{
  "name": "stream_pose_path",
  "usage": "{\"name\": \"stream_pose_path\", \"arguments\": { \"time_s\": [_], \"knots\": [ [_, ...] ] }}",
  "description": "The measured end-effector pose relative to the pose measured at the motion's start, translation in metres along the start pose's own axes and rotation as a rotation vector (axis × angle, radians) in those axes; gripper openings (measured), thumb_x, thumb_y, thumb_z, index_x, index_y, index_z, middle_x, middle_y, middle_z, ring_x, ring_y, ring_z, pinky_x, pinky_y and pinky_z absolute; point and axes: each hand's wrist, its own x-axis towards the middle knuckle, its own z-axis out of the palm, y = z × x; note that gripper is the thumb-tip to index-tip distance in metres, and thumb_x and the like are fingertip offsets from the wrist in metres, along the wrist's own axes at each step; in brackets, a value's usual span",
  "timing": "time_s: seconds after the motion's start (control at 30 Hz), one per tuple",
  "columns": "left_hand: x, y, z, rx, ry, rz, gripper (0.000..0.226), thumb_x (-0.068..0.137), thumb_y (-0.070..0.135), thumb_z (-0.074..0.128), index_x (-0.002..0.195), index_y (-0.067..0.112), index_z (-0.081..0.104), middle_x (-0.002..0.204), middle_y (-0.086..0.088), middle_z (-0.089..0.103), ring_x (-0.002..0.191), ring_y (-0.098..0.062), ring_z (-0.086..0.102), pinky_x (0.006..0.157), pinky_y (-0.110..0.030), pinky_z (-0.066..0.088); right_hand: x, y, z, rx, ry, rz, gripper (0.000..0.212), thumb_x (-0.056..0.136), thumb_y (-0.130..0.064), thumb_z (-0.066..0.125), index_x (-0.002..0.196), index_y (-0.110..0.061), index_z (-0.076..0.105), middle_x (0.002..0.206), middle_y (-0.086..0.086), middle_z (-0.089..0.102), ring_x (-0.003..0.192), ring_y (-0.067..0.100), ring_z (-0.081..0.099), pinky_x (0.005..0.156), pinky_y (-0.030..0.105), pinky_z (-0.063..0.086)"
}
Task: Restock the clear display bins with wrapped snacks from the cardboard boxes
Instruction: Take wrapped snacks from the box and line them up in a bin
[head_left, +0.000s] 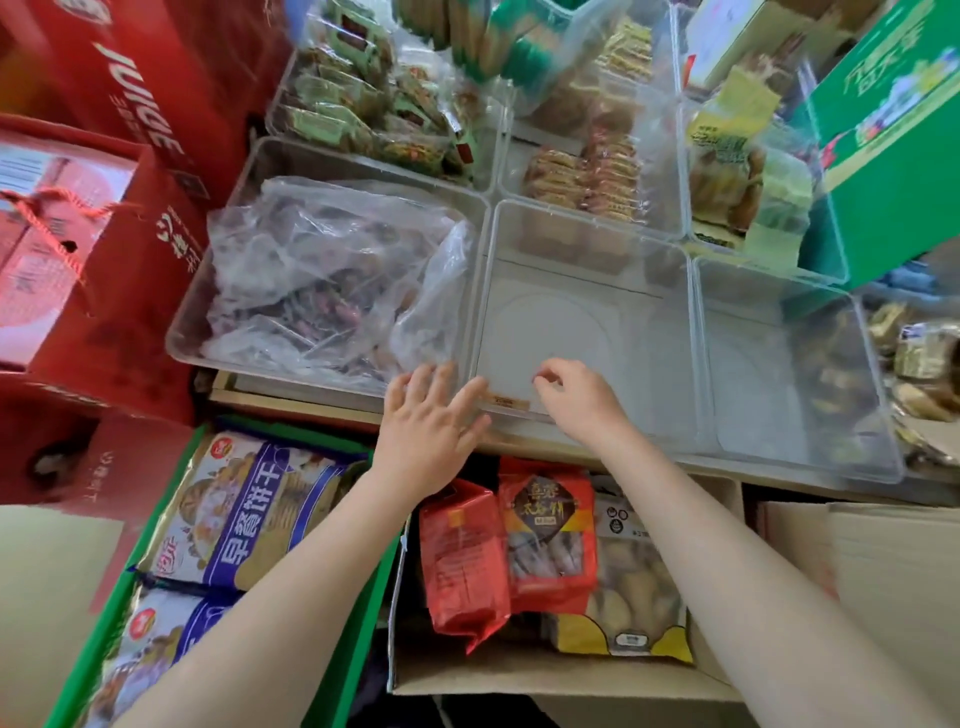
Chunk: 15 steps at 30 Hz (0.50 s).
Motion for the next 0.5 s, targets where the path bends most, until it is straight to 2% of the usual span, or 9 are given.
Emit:
{"name": "stream_pose_path", "arguments": {
  "time_s": [0.1, 0.13, 0.2, 0.27, 0.3, 0.33, 0.4, 0.5],
  "knots": [
    [0.002, 0.025, -0.015, -0.034, -0.107, -0.098, 0.054, 0.101, 0.052, 0.040, 0.149, 0.029, 0.035, 0.166, -0.017, 0.010, 0.153, -0.038, 0.001, 0.121, -0.053, -0.003, -0.053, 0.022, -0.024, 0.083, 0.093, -0.109, 0.018, 0.098, -0.022, 0.050, 0.098, -0.018, 0.068, 0.103, 0.000, 0.066, 0.097, 0.020, 0.058, 0.085, 0.034, 0.044],
    [0.001, 0.043, -0.020, -0.042, -0.101, -0.095, 0.054, 0.100, 0.049, 0.044, 0.147, 0.024, 0.039, 0.166, -0.019, 0.008, 0.153, -0.040, 0.000, 0.121, -0.054, -0.003, -0.070, 0.032, -0.035, 0.091, 0.091, -0.125, 0.018, 0.098, -0.022, 0.051, 0.097, -0.018, 0.068, 0.098, 0.000, 0.066, 0.091, 0.018, 0.058, 0.079, 0.032, 0.042],
    [0.000, 0.093, -0.028, -0.110, -0.087, -0.014, 0.049, 0.098, 0.044, 0.049, 0.141, 0.020, 0.050, 0.161, -0.017, 0.028, 0.149, -0.037, 0.021, 0.121, -0.048, 0.010, -0.104, 0.058, -0.060, 0.087, 0.101, -0.111, 0.018, 0.099, -0.023, 0.051, 0.097, -0.020, 0.068, 0.088, 0.000, 0.068, 0.082, 0.018, 0.058, 0.072, 0.033, 0.042],
    [-0.005, 0.156, -0.032, -0.193, -0.144, 0.093, 0.041, 0.098, 0.044, 0.045, 0.130, 0.022, 0.060, 0.138, -0.008, 0.058, 0.128, -0.030, 0.051, 0.107, -0.039, 0.032, -0.137, 0.096, -0.085, 0.043, 0.178, -0.103, 0.019, 0.099, -0.023, 0.049, 0.098, -0.019, 0.067, 0.084, 0.002, 0.068, 0.080, 0.023, 0.060, 0.072, 0.037, 0.047],
    [-0.007, 0.190, -0.032, -0.204, -0.179, 0.140, 0.036, 0.099, 0.042, 0.043, 0.123, 0.024, 0.063, 0.125, -0.003, 0.066, 0.117, -0.028, 0.059, 0.098, -0.036, 0.039, -0.153, 0.119, -0.097, 0.013, 0.245, -0.113, 0.018, 0.099, -0.022, 0.050, 0.097, -0.018, 0.067, 0.084, 0.003, 0.069, 0.081, 0.026, 0.061, 0.072, 0.039, 0.048],
    [-0.009, 0.225, -0.031, -0.209, -0.204, 0.184, 0.031, 0.099, 0.040, 0.044, 0.117, 0.024, 0.065, 0.115, -0.001, 0.069, 0.109, -0.028, 0.062, 0.091, -0.035, 0.043, -0.169, 0.143, -0.109, -0.010, 0.326, -0.125, 0.017, 0.098, -0.020, 0.051, 0.096, -0.016, 0.067, 0.083, 0.005, 0.069, 0.080, 0.029, 0.062, 0.069, 0.041, 0.049],
    [-0.012, 0.293, -0.024, -0.266, -0.235, 0.248, 0.026, 0.100, 0.038, 0.047, 0.111, 0.023, 0.066, 0.107, -0.002, 0.071, 0.102, -0.028, 0.065, 0.083, -0.035, 0.049, -0.198, 0.197, -0.135, -0.023, 0.492, -0.127, 0.013, 0.097, -0.018, 0.055, 0.095, -0.014, 0.068, 0.079, 0.006, 0.068, 0.075, 0.030, 0.063, 0.063, 0.039, 0.048],
    [-0.024, 0.395, -0.007, -0.508, -0.226, 0.271, 0.027, 0.100, 0.040, 0.052, 0.120, 0.026, 0.064, 0.117, -0.001, 0.068, 0.107, -0.022, 0.063, 0.089, -0.037, 0.050, -0.241, 0.285, -0.173, 0.078, 0.732, -0.062, 0.012, 0.096, -0.017, 0.057, 0.093, -0.014, 0.068, 0.076, -0.003, 0.062, 0.067, 0.017, 0.054, 0.060, 0.028, 0.036]
  ]
}}
